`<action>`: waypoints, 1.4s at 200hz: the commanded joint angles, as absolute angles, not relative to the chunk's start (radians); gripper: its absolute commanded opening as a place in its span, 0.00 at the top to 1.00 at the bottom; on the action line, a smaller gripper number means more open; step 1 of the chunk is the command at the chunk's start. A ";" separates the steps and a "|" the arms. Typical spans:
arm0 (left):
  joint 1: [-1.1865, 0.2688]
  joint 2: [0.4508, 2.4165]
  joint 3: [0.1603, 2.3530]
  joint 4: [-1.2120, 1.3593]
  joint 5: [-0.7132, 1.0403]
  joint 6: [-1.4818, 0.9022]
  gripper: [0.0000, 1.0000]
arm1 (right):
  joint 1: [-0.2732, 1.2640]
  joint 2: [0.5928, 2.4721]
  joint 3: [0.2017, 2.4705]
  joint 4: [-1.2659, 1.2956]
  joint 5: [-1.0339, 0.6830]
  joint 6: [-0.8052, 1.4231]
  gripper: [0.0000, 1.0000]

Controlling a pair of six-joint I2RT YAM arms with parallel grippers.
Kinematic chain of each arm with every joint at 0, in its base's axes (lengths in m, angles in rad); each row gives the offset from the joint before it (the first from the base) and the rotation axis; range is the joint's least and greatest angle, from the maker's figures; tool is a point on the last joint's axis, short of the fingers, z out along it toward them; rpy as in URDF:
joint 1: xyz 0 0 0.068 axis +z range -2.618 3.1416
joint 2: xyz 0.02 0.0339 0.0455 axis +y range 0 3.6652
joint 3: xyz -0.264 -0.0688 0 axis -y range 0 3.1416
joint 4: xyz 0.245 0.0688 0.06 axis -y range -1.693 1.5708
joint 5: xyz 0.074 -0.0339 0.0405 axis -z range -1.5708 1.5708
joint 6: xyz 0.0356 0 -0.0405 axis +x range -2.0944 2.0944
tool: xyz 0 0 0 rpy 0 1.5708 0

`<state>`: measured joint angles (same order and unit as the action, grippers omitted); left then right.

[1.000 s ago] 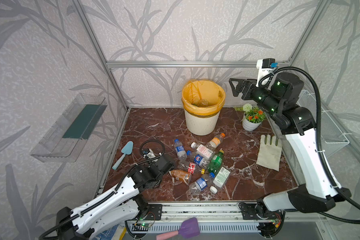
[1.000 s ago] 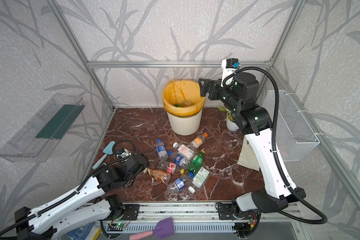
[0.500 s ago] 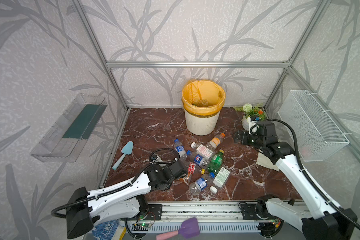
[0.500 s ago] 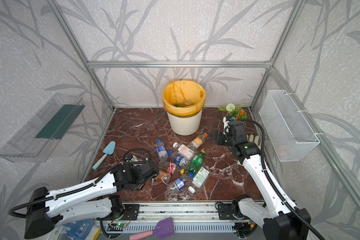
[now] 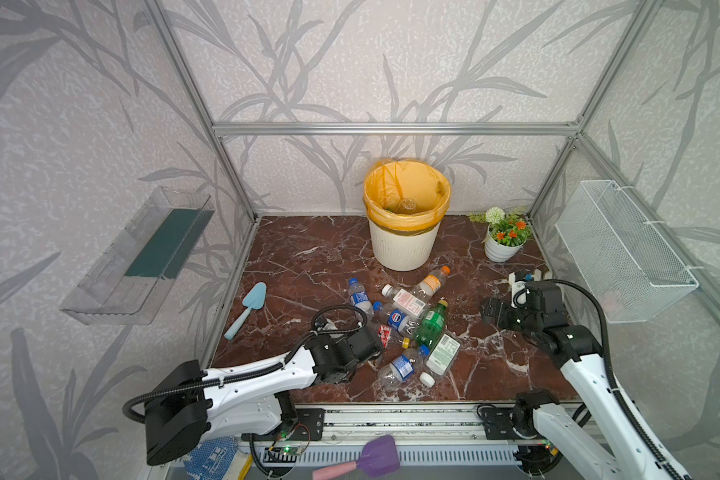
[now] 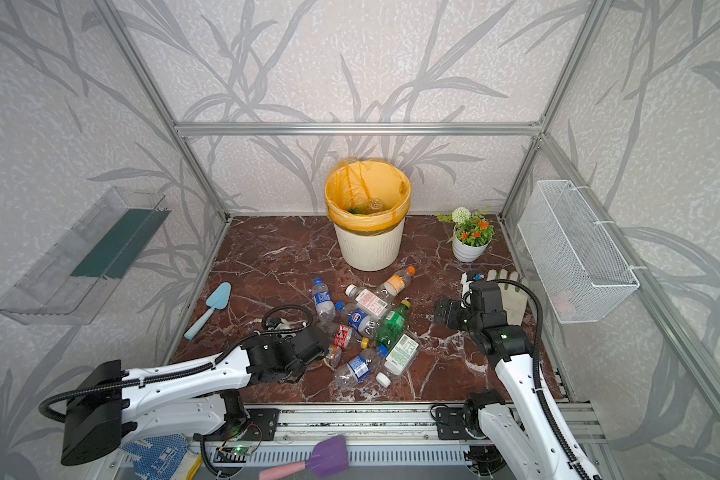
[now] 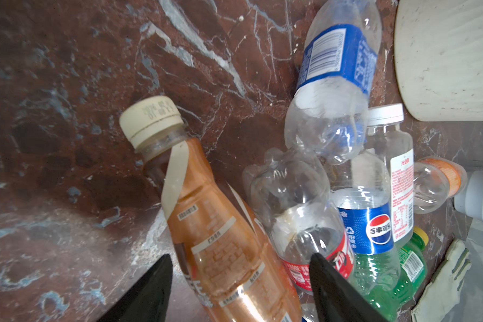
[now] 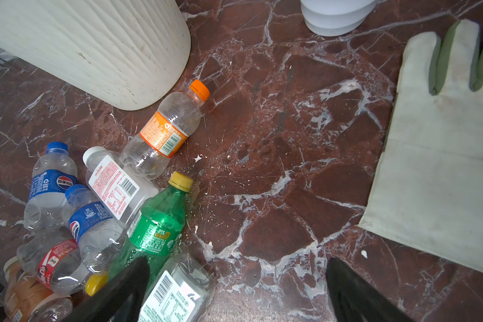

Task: Throw the plastic bottles in the bin
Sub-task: 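Return the right gripper to the bottles while the left gripper grasps the brown latte bottle, then lift the brown latte bottle with the left gripper over the bin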

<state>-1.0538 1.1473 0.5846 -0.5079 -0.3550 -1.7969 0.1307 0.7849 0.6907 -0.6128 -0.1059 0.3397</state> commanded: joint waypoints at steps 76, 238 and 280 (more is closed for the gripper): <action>-1.057 1.219 0.470 -0.343 -0.290 -1.897 0.34 | 0.126 0.802 0.702 -0.616 -0.124 0.358 0.01; -1.054 0.789 1.117 -0.419 -1.019 -0.689 0.63 | 0.121 0.810 0.791 -0.550 -0.086 0.370 0.01; -1.012 0.986 1.313 0.149 -0.884 0.007 0.59 | 0.121 0.741 0.813 -0.553 -0.036 0.371 0.01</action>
